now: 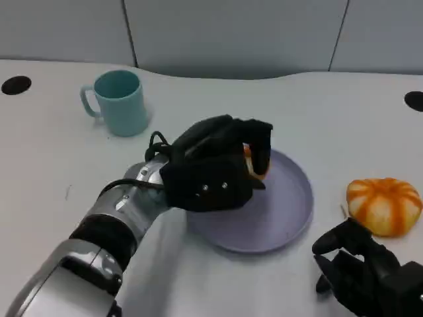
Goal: Grasp the bread from the table and place it into the plate.
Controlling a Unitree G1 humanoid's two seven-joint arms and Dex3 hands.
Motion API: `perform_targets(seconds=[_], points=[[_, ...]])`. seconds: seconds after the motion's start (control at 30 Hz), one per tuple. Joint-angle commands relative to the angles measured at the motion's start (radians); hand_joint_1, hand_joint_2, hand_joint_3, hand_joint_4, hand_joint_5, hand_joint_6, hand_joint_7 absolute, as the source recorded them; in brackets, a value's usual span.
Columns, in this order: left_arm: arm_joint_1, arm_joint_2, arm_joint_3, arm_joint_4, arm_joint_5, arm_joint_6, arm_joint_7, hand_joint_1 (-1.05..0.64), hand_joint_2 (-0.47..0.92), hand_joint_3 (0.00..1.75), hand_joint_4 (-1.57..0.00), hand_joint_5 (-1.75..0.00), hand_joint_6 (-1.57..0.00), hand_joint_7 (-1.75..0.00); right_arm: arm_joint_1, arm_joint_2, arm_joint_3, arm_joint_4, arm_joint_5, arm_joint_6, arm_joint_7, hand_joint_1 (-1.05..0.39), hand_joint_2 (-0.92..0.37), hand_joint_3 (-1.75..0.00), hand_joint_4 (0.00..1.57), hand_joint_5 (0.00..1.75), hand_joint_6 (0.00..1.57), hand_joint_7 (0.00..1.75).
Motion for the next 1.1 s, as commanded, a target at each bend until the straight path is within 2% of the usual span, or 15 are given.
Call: perform_targets(seconds=[0.03, 0.13, 0.17, 0.2, 0.23, 0.27, 0.33, 0.43, 0.47, 0.53, 0.57, 0.7, 0.87, 1.0, 1.1], points=[[-0.051, 0.015, -0.054, 0.029, 0.077, 0.024, 0.046, -0.24, 0.87, 0.05, -0.75, -1.75, -0.5, -1.75, -0.002, 0.004, 0.002, 0.002, 0.018, -0.006, 0.005, -0.3, -0.92, -0.32, 0.59, 1.75, 0.36, 1.75], [-0.072, 0.021, -0.079, 0.041, 0.108, 0.013, 0.037, -0.26, 0.87, 0.05, -0.72, -1.75, -0.48, -1.75, -0.001, 0.005, 0.003, 0.001, 0.018, -0.006, 0.004, -0.3, -0.92, -0.32, 0.59, 1.75, 0.36, 1.75], [-0.086, 0.027, -0.096, 0.046, 0.125, 0.006, 0.024, -0.35, 0.89, 0.03, -0.47, -1.41, -0.4, -1.22, 0.0, 0.006, 0.003, 0.001, 0.018, -0.007, 0.004, -0.29, -0.92, -0.32, 0.59, 1.75, 0.35, 1.75], [-0.1, 0.034, -0.117, 0.049, 0.147, -0.005, 0.018, -0.38, 0.9, 0.02, -0.4, -1.28, -0.42, -0.96, 0.001, 0.008, 0.004, 0.001, 0.018, -0.007, 0.002, -0.29, -0.92, -0.32, 0.6, 1.75, 0.35, 1.75], [-0.109, 0.039, -0.131, 0.052, 0.162, -0.012, 0.017, -0.44, 0.91, 0.02, -0.3, -0.93, -0.38, -0.59, 0.001, 0.009, 0.005, 0.001, 0.018, -0.007, 0.001, -0.29, -0.92, -0.32, 0.6, 1.75, 0.35, 1.75], [-0.115, 0.042, -0.141, 0.053, 0.174, -0.016, 0.022, -0.46, 0.92, 0.01, -0.26, -0.72, -0.37, -0.38, 0.002, 0.009, 0.007, -0.002, 0.011, -0.005, -0.003, -0.29, -0.92, -0.32, 0.6, 1.75, 0.36, 1.75], [-0.12, 0.045, -0.153, 0.056, 0.186, -0.022, 0.028, -0.51, 0.92, 0.01, -0.14, -0.47, -0.28, -0.13, 0.003, 0.007, 0.01, -0.007, 0.003, -0.003, -0.008, -0.29, -0.92, -0.32, 0.62, 1.75, 0.36, 1.75], [-0.127, 0.046, -0.16, 0.06, 0.189, -0.029, 0.025, -0.52, 0.92, 0.01, -0.12, -0.39, -0.27, -0.06, 0.003, 0.005, 0.011, -0.006, 0.002, -0.006, -0.011, -0.29, -0.92, -0.32, 0.63, 1.75, 0.36, 1.75], [-0.131, 0.047, -0.163, 0.062, 0.191, -0.034, 0.018, -0.6, 0.92, 0.03, -0.05, -0.2, -0.17, -0.04, 0.001, 0.003, 0.011, -0.003, 0.002, -0.009, -0.01, -0.28, -0.92, -0.32, 0.63, 1.75, 0.36, 1.75], [-0.138, 0.048, -0.164, 0.062, 0.189, -0.041, 0.009, -0.67, 0.92, 0.06, -0.01, -0.05, -0.09, -0.02, 0.0, 0.003, 0.009, 0.001, 0.01, -0.012, -0.005, -0.28, -0.92, -0.33, 0.62, 1.75, 0.36, 1.75], [-0.139, 0.049, -0.163, 0.062, 0.187, -0.043, 0.006, -0.68, 0.92, 0.06, 0.0, -0.02, -0.07, -0.01, 0.0, 0.004, 0.008, 0.002, 0.014, -0.011, -0.003, -0.28, -0.92, -0.33, 0.61, 1.75, 0.36, 1.75], [-0.129, 0.053, -0.111, 0.051, 0.124, -0.067, -0.035, -0.76, 0.92, 0.08, 0.0, 0.0, -0.06, -0.01, -0.001, -0.001, 0.008, -0.004, 0.005, -0.001, -0.009, -0.3, -0.92, -0.33, 0.62, 1.75, 0.35, 1.75], [-0.1, 0.072, -0.043, 0.03, 0.031, -0.094, -0.102, -0.76, 0.92, 0.08, 0.0, 0.0, -0.07, -0.01, -0.005, -0.01, 0.012, 0.006, -0.018, -0.018, -0.018, -0.29, -0.92, -0.33, 0.59, 1.75, 0.34, 1.75], [0.011, 0.129, 0.085, -0.059, -0.165, -0.122, -0.253, -0.72, 0.92, 0.11, -0.04, -0.02, -0.09, -0.02, 0.001, -0.006, 0.011, 0.0, -0.01, -0.016, -0.02, -0.3, -0.92, -0.33, 0.59, 1.75, 0.34, 1.75], [0.05, 0.143, 0.114, -0.11, -0.218, -0.113, -0.314, -0.71, 0.92, 0.13, -0.05, -0.03, -0.09, -0.02, 0.003, -0.007, 0.011, -0.002, -0.008, -0.017, -0.02, -0.3, -0.92, -0.33, 0.59, 1.75, 0.34, 1.75]])
